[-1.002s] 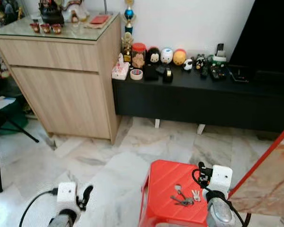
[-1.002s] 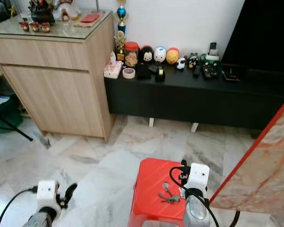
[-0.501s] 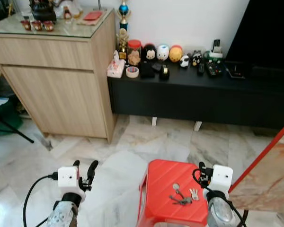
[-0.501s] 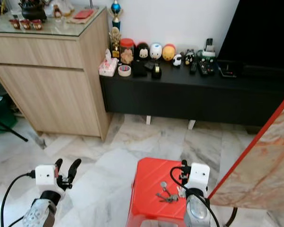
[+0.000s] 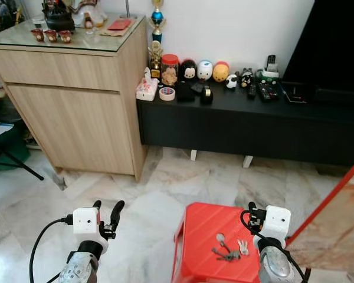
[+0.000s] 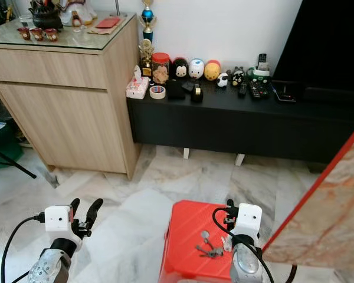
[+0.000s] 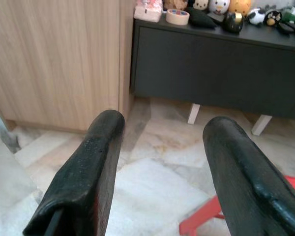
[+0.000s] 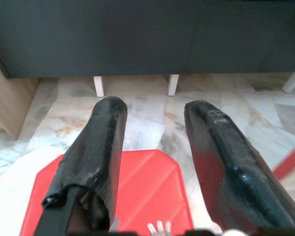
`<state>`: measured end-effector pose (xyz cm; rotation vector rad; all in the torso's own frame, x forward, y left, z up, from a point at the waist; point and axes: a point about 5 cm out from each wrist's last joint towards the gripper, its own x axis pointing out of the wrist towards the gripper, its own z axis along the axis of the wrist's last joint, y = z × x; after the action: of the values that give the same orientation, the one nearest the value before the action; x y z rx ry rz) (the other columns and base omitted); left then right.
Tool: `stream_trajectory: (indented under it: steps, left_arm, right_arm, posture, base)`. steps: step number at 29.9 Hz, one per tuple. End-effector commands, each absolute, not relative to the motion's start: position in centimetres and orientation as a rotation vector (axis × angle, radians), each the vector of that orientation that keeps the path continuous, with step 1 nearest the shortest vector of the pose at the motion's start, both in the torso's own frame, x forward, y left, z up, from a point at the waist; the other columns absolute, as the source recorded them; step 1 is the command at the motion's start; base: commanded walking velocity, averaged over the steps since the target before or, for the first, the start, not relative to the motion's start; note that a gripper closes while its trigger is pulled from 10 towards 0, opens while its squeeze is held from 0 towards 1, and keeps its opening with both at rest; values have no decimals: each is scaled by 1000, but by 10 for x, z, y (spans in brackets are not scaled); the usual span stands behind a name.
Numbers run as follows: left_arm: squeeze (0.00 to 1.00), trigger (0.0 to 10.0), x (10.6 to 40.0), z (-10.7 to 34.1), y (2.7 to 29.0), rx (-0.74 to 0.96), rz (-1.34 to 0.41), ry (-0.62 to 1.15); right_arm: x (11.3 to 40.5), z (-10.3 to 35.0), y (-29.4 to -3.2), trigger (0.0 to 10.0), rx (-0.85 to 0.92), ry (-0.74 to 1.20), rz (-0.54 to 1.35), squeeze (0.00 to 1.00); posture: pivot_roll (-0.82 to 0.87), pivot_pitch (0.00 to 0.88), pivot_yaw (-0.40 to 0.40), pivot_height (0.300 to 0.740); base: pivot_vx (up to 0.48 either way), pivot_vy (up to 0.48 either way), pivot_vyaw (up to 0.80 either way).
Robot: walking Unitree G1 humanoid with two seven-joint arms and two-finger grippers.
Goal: Hang keys on a hook
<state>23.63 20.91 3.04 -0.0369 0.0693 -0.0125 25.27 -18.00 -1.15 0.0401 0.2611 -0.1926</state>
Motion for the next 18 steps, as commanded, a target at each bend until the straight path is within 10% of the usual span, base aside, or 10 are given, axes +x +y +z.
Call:
stream_trajectory:
  steps: [1,18]
  left_arm:
    - [0,10000,235,29,207,-49,-18,87]
    - [0,10000,236,31,206,-48,-15,93]
  right_arm:
    - [252,-13,-178,10000,42,274,-187,0]
    - [251,-13,-179,10000,41,271,-190,0]
  posture:
    - [35,0,-69,740]
    - [30,0,-73,740]
  base:
    - [319,0,0]
    - [129,0,0]
